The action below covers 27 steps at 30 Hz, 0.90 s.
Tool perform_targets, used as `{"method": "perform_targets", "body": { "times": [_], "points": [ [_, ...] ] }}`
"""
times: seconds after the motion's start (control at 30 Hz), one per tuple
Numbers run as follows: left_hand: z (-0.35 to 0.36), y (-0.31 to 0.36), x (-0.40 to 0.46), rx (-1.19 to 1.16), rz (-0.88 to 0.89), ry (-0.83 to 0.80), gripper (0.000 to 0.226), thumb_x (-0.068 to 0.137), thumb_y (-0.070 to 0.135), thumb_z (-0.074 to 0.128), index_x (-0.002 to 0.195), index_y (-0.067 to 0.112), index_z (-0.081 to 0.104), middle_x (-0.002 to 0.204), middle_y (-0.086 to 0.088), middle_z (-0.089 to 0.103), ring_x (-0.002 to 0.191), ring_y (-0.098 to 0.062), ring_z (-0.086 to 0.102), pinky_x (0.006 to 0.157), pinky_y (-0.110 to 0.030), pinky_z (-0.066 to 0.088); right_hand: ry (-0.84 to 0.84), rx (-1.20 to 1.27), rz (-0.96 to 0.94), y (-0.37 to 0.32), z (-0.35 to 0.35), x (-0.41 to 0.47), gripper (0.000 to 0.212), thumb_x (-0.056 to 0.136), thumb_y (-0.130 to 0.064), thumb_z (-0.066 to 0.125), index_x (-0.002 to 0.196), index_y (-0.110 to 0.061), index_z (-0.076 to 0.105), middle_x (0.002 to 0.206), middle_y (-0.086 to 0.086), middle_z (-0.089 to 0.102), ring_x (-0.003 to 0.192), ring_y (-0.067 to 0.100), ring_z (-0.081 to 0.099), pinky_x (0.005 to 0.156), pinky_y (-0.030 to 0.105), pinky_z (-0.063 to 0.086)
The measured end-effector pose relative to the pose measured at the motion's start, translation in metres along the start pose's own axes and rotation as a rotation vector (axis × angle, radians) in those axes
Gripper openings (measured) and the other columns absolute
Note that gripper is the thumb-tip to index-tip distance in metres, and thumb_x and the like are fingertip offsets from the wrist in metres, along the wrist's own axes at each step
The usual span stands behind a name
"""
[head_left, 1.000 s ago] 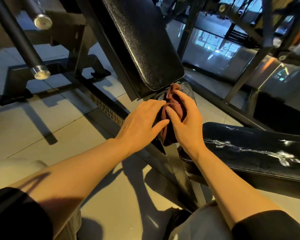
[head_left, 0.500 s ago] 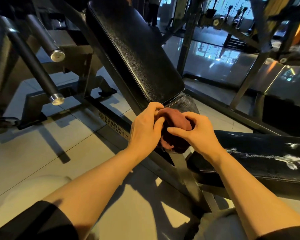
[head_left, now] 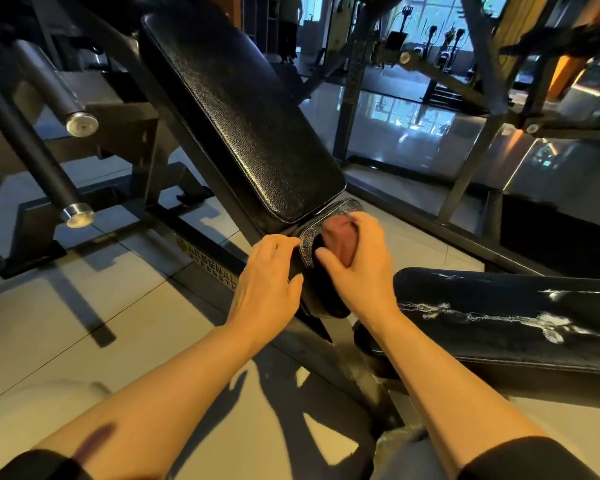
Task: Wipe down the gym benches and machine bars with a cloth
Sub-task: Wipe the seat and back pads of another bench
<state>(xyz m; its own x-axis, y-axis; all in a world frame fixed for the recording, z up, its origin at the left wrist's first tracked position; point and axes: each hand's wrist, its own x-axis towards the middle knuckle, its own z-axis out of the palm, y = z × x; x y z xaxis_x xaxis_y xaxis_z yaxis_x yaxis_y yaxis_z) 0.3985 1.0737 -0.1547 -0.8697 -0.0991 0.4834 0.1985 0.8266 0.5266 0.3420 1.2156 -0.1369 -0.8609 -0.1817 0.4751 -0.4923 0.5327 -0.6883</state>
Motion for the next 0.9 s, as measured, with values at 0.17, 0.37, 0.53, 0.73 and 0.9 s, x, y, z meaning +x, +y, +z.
{"method": "perform_targets", "body": {
  "times": [0.17, 0.37, 0.53, 0.73, 0.9],
  "points": [
    [0.004, -0.002, -0.004, 0.018, -0.023, -0.087, 0.062, 0.088, 0.011, 0.060, 0.144, 0.015, 0.034, 0.142, 0.000, 0.037, 0.132, -0.014, 0.034, 0.102, -0.022, 0.033, -0.327, -0.100, -0.143, 0.015, 0.023, -0.022, 0.068, 0.096, -0.038, 0.039, 0.156, -0.019, 0.014, 0.162, -0.001, 0.014, 0.149, 0.012, 0.006, 0.123, 0.035, 0.007],
    [0.005, -0.004, -0.007, 0.004, 0.006, -0.169, 0.073, 0.091, 0.020, 0.062, 0.150, 0.020, 0.020, 0.148, 0.006, 0.026, 0.118, -0.011, 0.047, 0.092, -0.016, 0.032, -0.238, -0.071, -0.102, 0.035, 0.022, 0.002, 0.058, 0.101, -0.009, 0.043, 0.154, -0.020, 0.022, 0.159, 0.005, 0.024, 0.148, 0.017, 0.017, 0.122, 0.041, 0.018],
    [0.004, -0.006, -0.007, 0.030, 0.008, -0.183, 0.075, 0.093, 0.023, 0.060, 0.153, 0.017, 0.016, 0.155, 0.003, 0.018, 0.136, -0.014, 0.033, 0.107, -0.024, 0.033, -0.058, -0.053, -0.026, 0.024, 0.032, 0.001, 0.058, 0.099, -0.017, 0.051, 0.151, -0.022, 0.028, 0.155, 0.006, 0.027, 0.142, 0.015, 0.023, 0.114, 0.028, 0.021],
    [0.006, -0.007, -0.005, 0.073, 0.033, -0.168, 0.074, 0.091, 0.021, 0.061, 0.152, 0.014, 0.019, 0.153, 0.001, 0.022, 0.136, -0.015, 0.032, 0.106, -0.026, 0.035, -0.144, -0.191, -0.165, 0.052, 0.026, 0.020, 0.048, 0.099, -0.016, 0.045, 0.146, -0.023, 0.041, 0.154, 0.008, 0.029, 0.142, 0.024, 0.025, 0.117, 0.038, 0.025],
    [0.009, -0.005, -0.007, 0.103, 0.033, -0.174, 0.075, 0.092, 0.020, 0.059, 0.153, 0.014, 0.016, 0.155, 0.000, 0.018, 0.138, -0.017, 0.027, 0.105, -0.029, 0.037, -0.121, -0.061, -0.061, 0.035, 0.017, 0.024, 0.060, 0.093, -0.003, 0.054, 0.147, -0.022, 0.036, 0.146, -0.001, 0.041, 0.135, 0.008, 0.033, 0.115, 0.034, 0.028]
  ]
}}
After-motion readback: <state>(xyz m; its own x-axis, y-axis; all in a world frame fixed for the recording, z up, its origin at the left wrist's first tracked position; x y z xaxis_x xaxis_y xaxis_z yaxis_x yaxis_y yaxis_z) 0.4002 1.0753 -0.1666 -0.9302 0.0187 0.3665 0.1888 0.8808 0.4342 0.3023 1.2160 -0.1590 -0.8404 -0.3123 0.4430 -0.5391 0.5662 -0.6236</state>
